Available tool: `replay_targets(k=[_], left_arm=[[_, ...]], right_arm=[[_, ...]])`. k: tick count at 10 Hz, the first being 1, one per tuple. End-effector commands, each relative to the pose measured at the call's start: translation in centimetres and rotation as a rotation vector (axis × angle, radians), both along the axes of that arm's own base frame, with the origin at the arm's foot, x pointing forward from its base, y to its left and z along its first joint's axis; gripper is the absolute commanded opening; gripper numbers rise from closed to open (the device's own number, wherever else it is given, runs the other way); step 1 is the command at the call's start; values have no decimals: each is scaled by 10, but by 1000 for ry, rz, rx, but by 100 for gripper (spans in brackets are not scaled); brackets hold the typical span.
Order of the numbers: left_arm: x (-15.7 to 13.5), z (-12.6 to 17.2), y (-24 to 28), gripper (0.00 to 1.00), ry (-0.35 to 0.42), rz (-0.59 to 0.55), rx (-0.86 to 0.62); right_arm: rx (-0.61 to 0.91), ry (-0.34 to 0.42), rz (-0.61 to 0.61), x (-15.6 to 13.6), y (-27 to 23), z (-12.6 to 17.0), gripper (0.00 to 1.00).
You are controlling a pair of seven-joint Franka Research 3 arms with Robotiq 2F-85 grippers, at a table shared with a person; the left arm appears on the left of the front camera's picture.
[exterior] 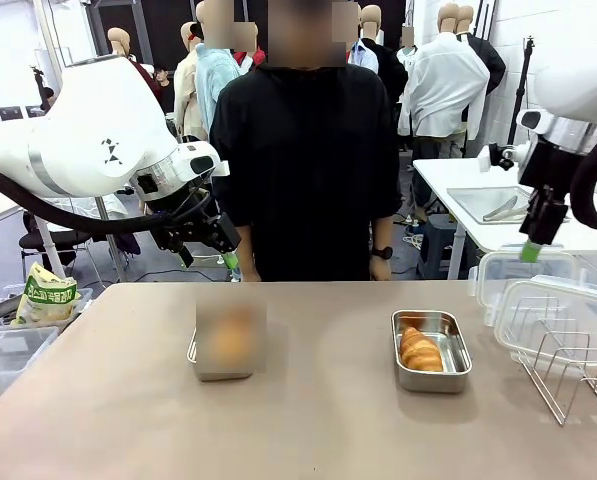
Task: Place the bread in airtight containers.
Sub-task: Pick up one Airtight Container lid and hand it to the human.
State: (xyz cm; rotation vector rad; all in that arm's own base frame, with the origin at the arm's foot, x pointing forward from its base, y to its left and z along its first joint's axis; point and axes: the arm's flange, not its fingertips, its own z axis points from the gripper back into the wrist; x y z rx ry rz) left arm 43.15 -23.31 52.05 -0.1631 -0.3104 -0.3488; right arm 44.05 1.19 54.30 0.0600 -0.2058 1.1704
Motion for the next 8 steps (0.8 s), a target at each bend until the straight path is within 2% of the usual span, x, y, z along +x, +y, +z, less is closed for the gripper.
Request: replay_targets(k=[1, 2, 3, 6, 7, 8], left_arm=[[-1, 1, 1, 100, -2, 2, 0], [-1, 1, 1, 100, -2, 2, 0], [-1, 1, 1, 100, -2, 2, 0], [-1, 1, 1, 100, -2, 2, 0], [-1, 1, 1, 100, -2, 2, 0], [-1, 1, 1, 100, -2, 2, 0]], right_arm=[[-52, 51, 23, 12, -14, 6, 100], [-72, 46, -41, 11, -19, 8, 100], [-16, 29, 33, 2, -8, 1, 100], [-35, 38, 21, 5, -15, 3, 100], [22, 171, 162, 15, -30, -14, 100], [16, 216, 162, 22, -42, -24, 100]])
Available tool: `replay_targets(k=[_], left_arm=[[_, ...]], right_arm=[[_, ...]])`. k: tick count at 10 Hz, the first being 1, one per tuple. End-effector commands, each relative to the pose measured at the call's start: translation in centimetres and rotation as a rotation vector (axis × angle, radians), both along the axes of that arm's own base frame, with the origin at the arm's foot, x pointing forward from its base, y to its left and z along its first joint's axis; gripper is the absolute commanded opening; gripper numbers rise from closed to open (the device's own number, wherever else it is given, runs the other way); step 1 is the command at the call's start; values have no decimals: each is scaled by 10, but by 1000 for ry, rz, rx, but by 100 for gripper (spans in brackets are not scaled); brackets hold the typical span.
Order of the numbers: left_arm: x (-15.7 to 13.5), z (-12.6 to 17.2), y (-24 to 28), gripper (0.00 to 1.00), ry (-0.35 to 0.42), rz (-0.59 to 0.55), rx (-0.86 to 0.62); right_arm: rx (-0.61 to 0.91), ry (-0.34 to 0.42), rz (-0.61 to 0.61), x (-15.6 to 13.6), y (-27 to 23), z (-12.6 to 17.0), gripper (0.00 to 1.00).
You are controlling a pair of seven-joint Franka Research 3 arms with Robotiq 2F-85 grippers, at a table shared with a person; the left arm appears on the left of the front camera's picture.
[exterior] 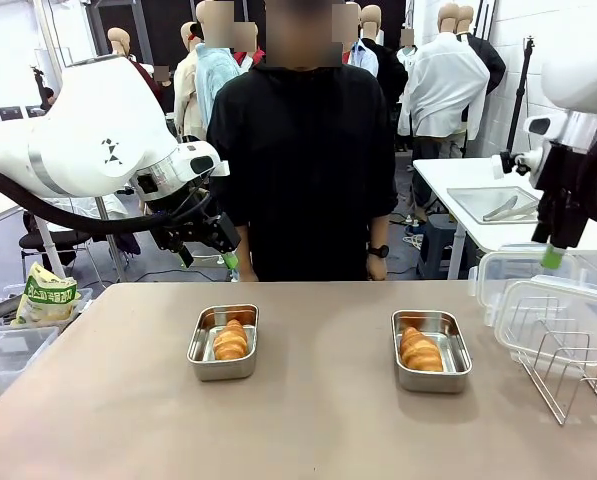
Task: Place the bread in airtight containers.
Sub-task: Pick up one Airtight Container lid and hand it to the human.
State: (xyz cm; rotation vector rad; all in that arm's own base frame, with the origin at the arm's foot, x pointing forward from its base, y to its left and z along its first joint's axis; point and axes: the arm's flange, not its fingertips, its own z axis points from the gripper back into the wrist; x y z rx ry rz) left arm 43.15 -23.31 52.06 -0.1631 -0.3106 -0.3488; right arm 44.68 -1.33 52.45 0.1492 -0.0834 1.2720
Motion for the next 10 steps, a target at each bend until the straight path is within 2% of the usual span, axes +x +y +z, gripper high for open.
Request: replay_targets(k=[1, 3, 5, 6, 7, 10], left_arm=[[-1, 1, 1, 100, -2, 2, 0], [-1, 1, 1, 100, -2, 2, 0], [-1, 1, 1, 100, -2, 2, 0], [-1, 1, 1, 100, -2, 2, 0], [-1, 1, 1, 100, -2, 2, 0], [-1, 1, 1, 100, -2, 2, 0]], right_arm=[[28, 75, 53, 18, -25, -16, 100], [14, 43, 148, 21, -40, -37, 100], [8, 14, 222, 31, -60, -42, 100], [-11, 37, 217, 38, -63, -45, 100], [-15, 20, 171, 44, -64, -49, 100], [-22, -74, 46, 53, -57, -45, 100]])
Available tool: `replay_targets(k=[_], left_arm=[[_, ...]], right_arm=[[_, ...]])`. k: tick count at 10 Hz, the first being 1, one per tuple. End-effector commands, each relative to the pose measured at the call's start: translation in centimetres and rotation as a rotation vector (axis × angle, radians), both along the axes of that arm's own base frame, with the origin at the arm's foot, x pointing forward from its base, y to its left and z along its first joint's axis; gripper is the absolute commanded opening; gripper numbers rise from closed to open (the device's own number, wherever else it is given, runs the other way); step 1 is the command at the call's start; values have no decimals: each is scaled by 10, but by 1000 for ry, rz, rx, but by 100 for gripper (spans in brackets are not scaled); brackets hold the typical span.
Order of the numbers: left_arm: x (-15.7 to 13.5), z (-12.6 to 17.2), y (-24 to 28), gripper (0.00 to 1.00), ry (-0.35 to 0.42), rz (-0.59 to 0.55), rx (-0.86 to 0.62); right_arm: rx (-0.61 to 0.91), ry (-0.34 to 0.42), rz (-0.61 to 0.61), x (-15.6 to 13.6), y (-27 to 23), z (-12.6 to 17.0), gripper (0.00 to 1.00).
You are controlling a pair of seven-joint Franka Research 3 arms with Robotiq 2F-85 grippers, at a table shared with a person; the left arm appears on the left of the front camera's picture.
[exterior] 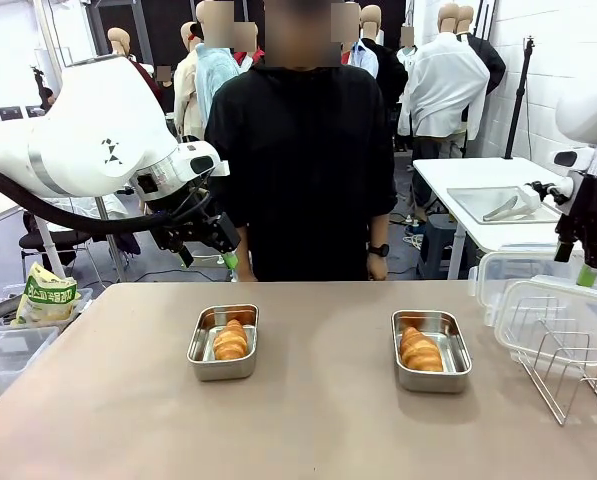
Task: Place the bread in airtight containers.
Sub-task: Pick up one Airtight Container lid and hand it to the human.
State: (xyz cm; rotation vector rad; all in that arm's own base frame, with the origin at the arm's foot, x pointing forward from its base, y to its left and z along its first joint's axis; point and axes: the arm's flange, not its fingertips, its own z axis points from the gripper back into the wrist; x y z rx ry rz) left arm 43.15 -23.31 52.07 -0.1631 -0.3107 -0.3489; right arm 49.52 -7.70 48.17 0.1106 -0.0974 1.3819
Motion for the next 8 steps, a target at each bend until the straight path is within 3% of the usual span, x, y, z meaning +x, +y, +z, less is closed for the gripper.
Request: replay_targets(k=[1, 8], left_arm=[[-1, 1, 1, 100, -2, 2, 0], [-1, 1, 1, 100, -2, 2, 0]], right_arm=[[-20, -69, -147, 10, 9, -5, 100], [10, 125, -111, 23, 24, -54, 100]])
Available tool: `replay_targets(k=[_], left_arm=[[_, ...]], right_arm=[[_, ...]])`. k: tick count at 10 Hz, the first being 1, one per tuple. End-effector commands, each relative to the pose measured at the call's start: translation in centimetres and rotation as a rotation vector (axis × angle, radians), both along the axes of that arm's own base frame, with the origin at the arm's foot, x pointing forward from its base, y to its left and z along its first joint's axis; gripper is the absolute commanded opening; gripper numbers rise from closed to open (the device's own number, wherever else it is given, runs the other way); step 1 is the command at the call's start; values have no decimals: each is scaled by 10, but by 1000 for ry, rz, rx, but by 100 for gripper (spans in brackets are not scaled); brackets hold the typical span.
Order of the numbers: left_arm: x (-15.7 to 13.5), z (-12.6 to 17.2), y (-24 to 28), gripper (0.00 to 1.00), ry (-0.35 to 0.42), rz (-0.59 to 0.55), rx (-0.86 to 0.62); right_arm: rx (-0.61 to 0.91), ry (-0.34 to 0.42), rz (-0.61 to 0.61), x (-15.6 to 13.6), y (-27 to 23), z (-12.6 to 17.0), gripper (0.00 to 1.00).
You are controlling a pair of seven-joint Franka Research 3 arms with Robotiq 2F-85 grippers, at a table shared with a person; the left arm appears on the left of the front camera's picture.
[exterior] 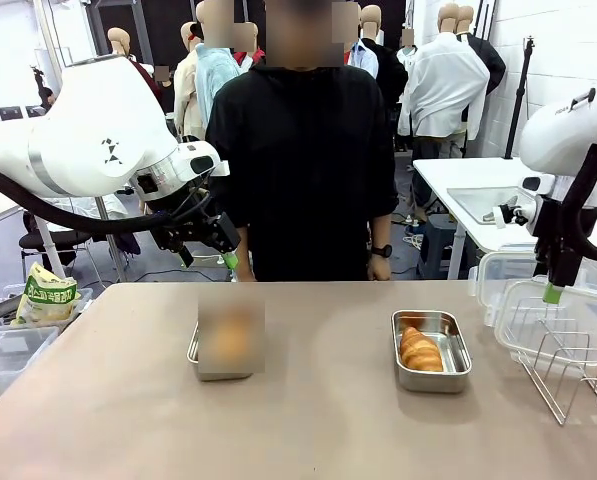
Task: Place the bread in airtight containers.
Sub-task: Pick up one Airtight Container lid and hand it to the human.
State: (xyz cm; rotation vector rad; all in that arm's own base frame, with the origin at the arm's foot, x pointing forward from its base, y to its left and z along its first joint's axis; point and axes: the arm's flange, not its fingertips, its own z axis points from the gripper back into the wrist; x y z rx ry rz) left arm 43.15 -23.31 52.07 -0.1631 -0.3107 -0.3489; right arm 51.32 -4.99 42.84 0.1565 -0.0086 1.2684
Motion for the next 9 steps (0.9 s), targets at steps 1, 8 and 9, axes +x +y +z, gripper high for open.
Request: replay_targets(k=[1, 8, 9], left_arm=[[-1, 1, 1, 100, -2, 2, 0], [-1, 1, 1, 100, -2, 2, 0], [-1, 1, 1, 100, -2, 2, 0]], right_arm=[[35, 43, -4, 5, -4, -6, 100], [22, 63, -31, 1, -10, -6, 56], [22, 72, -33, 1, -10, -6, 37]])
